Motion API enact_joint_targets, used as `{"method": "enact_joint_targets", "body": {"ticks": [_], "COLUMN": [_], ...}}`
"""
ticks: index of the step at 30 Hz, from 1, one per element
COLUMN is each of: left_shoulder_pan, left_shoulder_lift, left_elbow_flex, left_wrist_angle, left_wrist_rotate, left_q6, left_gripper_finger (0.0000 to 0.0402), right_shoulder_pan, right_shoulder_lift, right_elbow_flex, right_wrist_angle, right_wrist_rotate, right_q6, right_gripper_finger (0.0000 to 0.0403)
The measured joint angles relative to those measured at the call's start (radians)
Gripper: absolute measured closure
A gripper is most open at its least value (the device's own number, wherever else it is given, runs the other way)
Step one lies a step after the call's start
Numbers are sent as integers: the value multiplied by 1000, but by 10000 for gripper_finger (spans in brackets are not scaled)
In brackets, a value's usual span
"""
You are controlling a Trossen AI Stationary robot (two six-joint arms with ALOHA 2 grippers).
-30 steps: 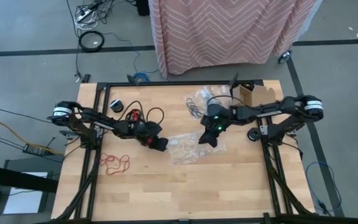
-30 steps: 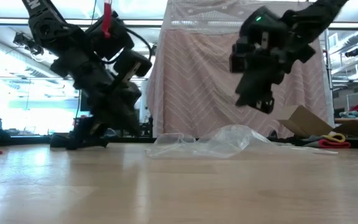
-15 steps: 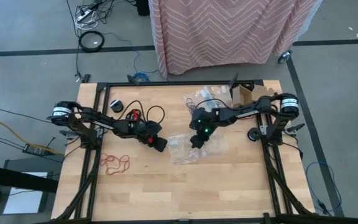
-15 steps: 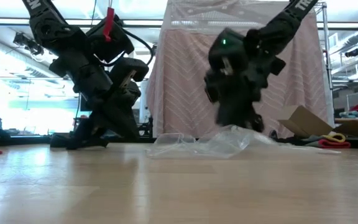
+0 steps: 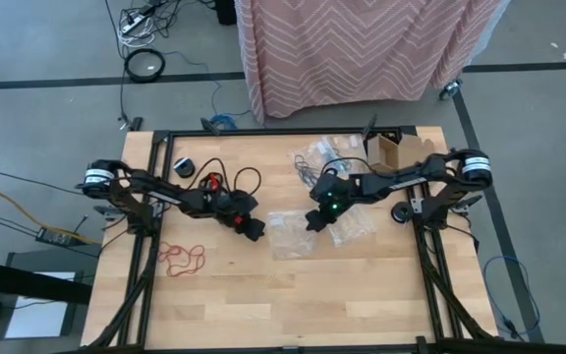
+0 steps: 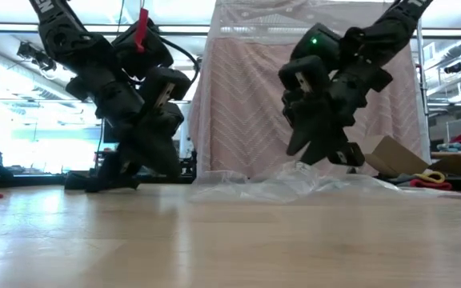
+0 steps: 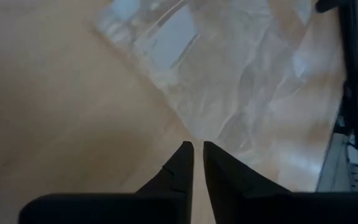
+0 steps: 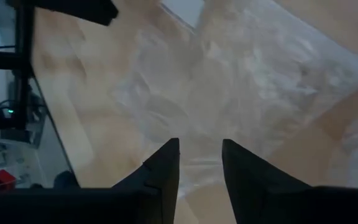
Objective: Sort rubber bands
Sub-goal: Open the left transparent zip bag
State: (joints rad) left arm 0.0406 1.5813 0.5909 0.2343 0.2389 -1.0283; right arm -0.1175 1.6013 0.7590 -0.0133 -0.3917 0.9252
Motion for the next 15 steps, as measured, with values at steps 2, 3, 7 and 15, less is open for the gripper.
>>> {"method": "enact_joint_targets", "body": {"ticks": [2, 3, 7, 15], "left_shoulder_pan": [6, 9, 18, 41], "left_shoulder_lift": [20, 37, 103, 121], "left_elbow_flex": [0, 0, 4, 6], "left_wrist_angle": [16, 22, 60, 104], "left_wrist_rotate": [17, 31, 74, 78], "left_q6": [-4, -8, -41, -84], "left_gripper_finger": [340, 334, 309, 285], "right_shoulder_pan": [0, 1, 10, 45], "right_shoulder_lift": [-4, 0, 46, 114], "right_elbow_flex": [-7, -13, -16, -15], "right_wrist_angle": [11, 10, 20, 76], "right_wrist_rotate": [0, -1, -2, 4], "right_q6": [6, 7, 11, 67], "right_gripper_finger": [289, 289, 298, 317]}}
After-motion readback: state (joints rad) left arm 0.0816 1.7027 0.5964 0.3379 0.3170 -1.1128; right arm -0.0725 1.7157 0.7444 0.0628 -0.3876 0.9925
